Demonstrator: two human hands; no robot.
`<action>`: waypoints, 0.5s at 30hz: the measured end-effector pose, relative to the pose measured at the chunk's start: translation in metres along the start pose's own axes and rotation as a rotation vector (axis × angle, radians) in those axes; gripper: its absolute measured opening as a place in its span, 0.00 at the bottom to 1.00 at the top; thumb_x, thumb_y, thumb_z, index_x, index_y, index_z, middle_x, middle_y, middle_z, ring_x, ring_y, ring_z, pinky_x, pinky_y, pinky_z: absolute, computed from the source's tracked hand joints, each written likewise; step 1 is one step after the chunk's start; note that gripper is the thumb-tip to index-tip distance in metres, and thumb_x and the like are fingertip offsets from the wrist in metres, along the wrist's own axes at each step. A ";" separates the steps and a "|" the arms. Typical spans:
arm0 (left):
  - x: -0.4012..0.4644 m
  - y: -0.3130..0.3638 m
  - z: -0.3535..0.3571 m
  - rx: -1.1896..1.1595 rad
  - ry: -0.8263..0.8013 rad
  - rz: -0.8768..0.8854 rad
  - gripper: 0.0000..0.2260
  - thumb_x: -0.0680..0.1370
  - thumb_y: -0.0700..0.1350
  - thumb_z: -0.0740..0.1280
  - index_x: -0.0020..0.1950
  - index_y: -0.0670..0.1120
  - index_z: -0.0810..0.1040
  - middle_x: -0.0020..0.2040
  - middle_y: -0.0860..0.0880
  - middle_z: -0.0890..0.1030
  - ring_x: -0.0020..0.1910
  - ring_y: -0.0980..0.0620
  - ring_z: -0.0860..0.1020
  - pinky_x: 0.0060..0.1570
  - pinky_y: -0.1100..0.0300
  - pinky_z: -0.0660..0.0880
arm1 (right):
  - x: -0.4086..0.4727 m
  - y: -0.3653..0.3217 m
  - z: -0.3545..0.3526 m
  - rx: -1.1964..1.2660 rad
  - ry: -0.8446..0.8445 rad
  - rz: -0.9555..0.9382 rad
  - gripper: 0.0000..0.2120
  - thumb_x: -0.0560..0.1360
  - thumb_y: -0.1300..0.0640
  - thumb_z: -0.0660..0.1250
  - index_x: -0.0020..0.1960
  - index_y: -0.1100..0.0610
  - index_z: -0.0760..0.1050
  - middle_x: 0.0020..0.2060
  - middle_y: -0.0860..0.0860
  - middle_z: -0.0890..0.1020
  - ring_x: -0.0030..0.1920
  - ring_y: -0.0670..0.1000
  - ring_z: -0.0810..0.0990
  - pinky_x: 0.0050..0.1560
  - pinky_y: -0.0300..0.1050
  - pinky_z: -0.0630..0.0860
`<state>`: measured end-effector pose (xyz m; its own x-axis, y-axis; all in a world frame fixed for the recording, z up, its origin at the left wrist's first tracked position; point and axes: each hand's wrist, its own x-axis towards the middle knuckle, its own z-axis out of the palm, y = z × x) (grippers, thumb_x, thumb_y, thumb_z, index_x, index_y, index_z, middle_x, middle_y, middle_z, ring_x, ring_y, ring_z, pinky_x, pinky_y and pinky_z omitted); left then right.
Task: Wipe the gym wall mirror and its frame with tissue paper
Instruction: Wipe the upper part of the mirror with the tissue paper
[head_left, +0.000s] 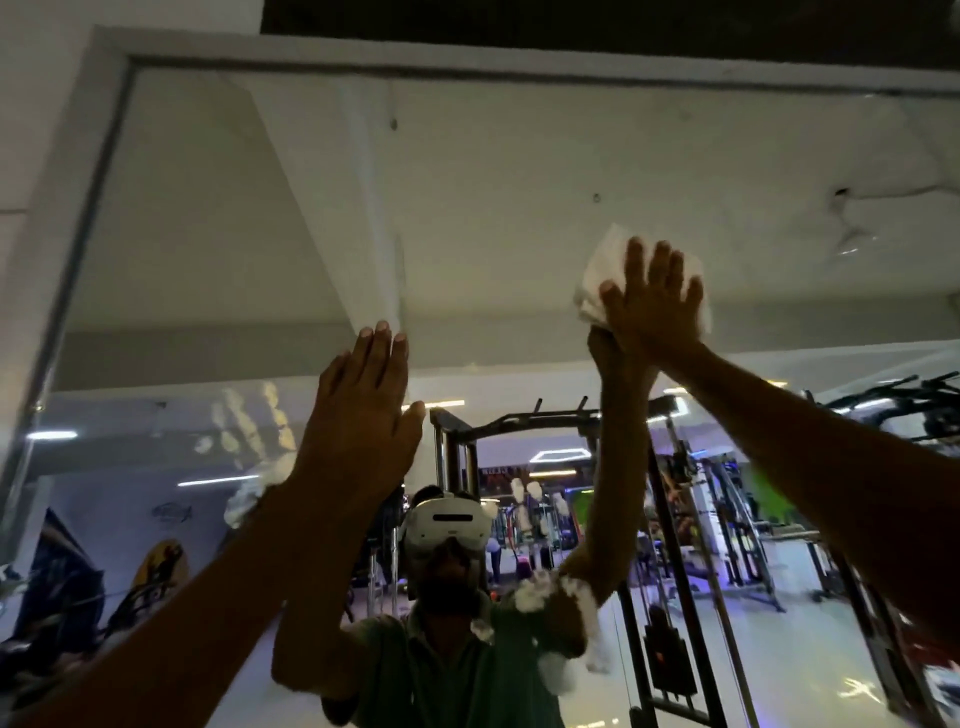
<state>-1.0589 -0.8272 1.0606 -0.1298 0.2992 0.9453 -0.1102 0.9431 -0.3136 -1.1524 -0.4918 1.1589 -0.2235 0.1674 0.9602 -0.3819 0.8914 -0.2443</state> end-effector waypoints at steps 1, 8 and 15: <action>0.001 0.000 -0.001 -0.011 0.005 -0.007 0.31 0.83 0.55 0.50 0.82 0.40 0.60 0.82 0.39 0.61 0.82 0.41 0.58 0.78 0.42 0.57 | 0.006 -0.017 0.000 0.014 0.014 0.036 0.43 0.77 0.33 0.36 0.86 0.56 0.43 0.83 0.65 0.48 0.83 0.67 0.47 0.80 0.71 0.47; 0.051 -0.026 -0.047 0.009 0.298 0.014 0.21 0.80 0.49 0.57 0.58 0.36 0.82 0.50 0.36 0.85 0.52 0.34 0.81 0.55 0.40 0.75 | -0.075 -0.130 0.039 0.013 -0.045 -0.539 0.37 0.83 0.37 0.43 0.85 0.52 0.37 0.84 0.59 0.38 0.83 0.61 0.35 0.81 0.66 0.34; 0.100 -0.108 -0.033 0.067 0.002 -0.179 0.39 0.78 0.66 0.47 0.82 0.42 0.59 0.81 0.36 0.61 0.81 0.34 0.57 0.75 0.36 0.57 | 0.036 -0.052 0.010 -0.041 0.035 -0.293 0.43 0.75 0.31 0.34 0.86 0.49 0.43 0.85 0.57 0.47 0.84 0.60 0.46 0.81 0.63 0.46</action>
<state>-1.0270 -0.8948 1.1921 -0.0997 0.1277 0.9868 -0.1966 0.9696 -0.1453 -1.1489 -0.5363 1.2045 -0.0776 -0.0860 0.9933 -0.3886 0.9201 0.0493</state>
